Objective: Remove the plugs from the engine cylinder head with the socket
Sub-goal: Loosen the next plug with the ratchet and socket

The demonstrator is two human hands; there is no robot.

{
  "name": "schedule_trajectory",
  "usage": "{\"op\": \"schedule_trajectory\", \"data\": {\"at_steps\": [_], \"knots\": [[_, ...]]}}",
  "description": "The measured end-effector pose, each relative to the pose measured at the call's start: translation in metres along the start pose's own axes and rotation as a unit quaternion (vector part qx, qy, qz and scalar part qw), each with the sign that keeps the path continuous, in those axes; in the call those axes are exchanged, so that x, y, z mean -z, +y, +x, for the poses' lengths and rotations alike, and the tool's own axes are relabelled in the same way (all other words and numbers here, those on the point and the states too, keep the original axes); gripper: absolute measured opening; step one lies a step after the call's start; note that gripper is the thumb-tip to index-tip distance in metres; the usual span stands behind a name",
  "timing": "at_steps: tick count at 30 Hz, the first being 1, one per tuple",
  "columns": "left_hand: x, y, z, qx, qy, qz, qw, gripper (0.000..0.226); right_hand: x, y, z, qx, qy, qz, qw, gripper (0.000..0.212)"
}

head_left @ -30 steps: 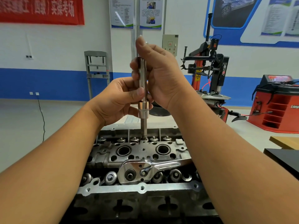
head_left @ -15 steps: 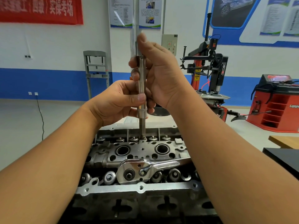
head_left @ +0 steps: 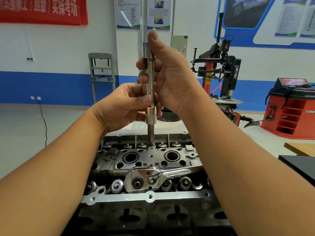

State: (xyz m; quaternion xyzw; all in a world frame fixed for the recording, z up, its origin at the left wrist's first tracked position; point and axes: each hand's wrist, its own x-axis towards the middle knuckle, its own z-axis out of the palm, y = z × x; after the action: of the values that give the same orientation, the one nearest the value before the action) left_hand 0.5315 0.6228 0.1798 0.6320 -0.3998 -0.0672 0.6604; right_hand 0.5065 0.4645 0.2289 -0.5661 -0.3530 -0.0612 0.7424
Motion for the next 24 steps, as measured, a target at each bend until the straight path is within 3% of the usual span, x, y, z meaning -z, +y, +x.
{"op": "schedule_trajectory", "data": {"at_steps": [8,16,24], "knots": [[0.0029,-0.0004,-0.003,0.037,-0.05,-0.042,0.997,0.04,0.0006,0.0007,0.0023,-0.018,-0.007,0.032,0.999,0.036],[-0.0001,-0.0003,-0.0006,0.025,0.002,0.019,1.0,0.045,0.0,0.0024,0.0019,0.005,-0.002,0.017,1.0,0.029],[0.0022,-0.0008,-0.0033,0.038,-0.039,-0.022,0.998,0.041,-0.0003,-0.0002,0.0005,-0.021,-0.022,0.051,0.998,0.035]]}}
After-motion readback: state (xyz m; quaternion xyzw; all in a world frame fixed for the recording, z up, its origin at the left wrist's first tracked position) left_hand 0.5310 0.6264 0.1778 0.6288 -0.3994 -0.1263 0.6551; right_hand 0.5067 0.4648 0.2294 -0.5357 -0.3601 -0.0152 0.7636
